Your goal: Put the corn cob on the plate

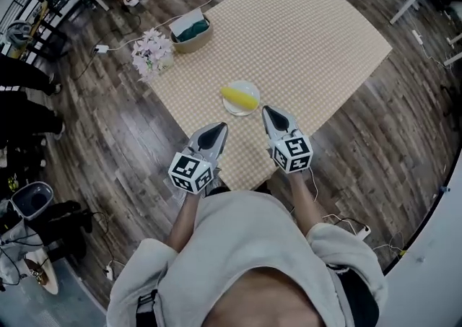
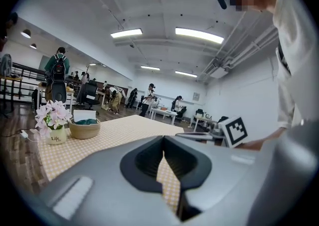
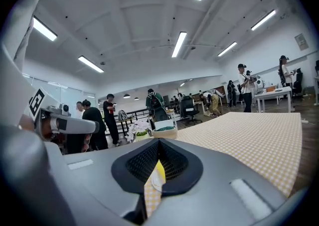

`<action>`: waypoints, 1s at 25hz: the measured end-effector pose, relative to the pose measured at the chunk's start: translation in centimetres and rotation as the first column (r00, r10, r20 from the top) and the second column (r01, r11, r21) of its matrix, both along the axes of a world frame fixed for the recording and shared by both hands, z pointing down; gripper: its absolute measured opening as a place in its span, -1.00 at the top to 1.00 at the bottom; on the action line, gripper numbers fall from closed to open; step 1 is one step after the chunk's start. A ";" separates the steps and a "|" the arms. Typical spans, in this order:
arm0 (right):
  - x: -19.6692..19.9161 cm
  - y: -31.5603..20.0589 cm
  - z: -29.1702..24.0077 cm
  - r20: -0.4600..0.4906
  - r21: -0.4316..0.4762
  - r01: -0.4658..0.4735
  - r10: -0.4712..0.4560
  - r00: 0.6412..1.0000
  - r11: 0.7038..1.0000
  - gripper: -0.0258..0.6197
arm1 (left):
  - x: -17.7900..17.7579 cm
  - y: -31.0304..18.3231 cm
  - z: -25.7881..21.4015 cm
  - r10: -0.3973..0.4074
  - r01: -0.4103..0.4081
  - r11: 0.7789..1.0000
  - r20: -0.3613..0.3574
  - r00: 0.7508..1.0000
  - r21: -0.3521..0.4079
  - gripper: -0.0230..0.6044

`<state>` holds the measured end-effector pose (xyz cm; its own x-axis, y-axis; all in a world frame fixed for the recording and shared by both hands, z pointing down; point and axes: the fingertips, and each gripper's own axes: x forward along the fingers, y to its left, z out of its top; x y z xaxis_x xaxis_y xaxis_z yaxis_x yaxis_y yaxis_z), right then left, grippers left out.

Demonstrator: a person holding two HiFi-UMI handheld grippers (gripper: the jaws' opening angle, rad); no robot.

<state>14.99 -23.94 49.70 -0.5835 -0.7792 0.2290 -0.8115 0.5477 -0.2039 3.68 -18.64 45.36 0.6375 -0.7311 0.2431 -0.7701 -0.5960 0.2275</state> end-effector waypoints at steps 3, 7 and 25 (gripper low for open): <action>0.2 2.3 0.3 0.006 -0.022 -0.024 0.025 1.000 0.999 0.92 | -1.0 0.4 -0.3 0.014 -0.013 1.000 -0.014 1.000 0.027 0.90; -2.6 6.1 0.0 0.011 -0.035 -0.059 0.060 0.998 0.998 0.92 | -5.3 2.9 -0.4 0.013 -0.012 0.999 -0.029 0.999 0.051 0.90; -15.5 20.6 -3.5 -0.051 0.006 -0.133 0.133 0.990 0.991 0.93 | -15.0 16.3 -2.3 0.132 -0.124 0.989 -0.103 0.986 0.086 0.90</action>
